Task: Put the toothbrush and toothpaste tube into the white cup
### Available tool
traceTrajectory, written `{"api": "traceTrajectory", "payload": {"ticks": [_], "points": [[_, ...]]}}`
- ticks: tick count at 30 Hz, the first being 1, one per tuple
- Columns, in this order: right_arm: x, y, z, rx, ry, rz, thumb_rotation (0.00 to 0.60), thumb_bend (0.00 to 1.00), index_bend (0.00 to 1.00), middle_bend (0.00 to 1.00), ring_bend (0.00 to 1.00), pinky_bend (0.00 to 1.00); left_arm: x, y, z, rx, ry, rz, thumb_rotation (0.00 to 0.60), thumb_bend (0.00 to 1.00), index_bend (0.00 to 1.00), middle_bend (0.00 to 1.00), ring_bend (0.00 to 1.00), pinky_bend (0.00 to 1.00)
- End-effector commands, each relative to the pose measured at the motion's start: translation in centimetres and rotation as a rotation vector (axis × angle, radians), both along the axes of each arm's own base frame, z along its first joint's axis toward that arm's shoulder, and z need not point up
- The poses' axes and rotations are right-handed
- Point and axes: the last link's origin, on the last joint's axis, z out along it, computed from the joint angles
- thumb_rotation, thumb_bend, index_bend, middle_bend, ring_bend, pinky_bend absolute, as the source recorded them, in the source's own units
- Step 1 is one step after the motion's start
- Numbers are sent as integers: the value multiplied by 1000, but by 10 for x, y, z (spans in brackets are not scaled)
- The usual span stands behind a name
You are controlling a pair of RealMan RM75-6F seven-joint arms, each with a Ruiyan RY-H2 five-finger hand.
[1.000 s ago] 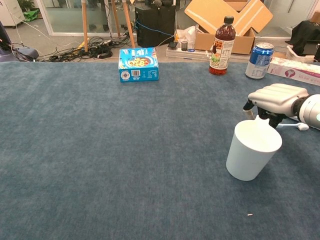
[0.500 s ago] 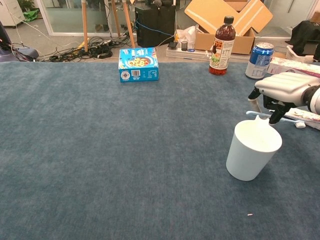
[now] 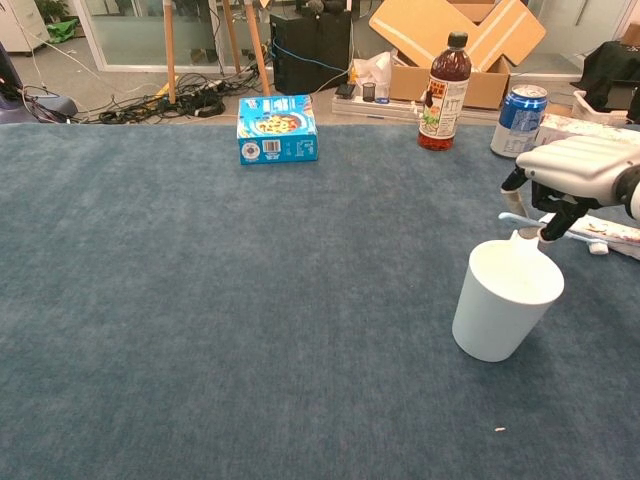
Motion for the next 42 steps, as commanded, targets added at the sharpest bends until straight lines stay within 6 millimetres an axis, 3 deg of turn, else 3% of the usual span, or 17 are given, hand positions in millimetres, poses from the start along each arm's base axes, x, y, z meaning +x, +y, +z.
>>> {"api": "traceTrajectory", "payload": {"ticks": [1,14,26,34,42], "points": [[1,0,2,-7,-8,4,600,398,678,1000,1000,1000,0,0,0,-1,0,0,600,0,815,537,433,386],[11,3,19,-42,-67,37,600,432,706,1000,1000,1000,0,0,-1,-1,2,1,600,0,813,537,433,386],[35,12,48,-72,-195,90,600,433,707,1000,1000,1000,0,0,-1,-2,3,2,600,0,813,537,434,386],[60,36,84,-69,-311,152,600,434,708,1000,1000,1000,-1,0,-2,-7,8,7,600,0,813,537,434,386],[85,76,108,45,-410,196,600,434,711,1000,1000,1000,-1,1,-4,-10,12,9,600,0,813,537,434,386]]}}
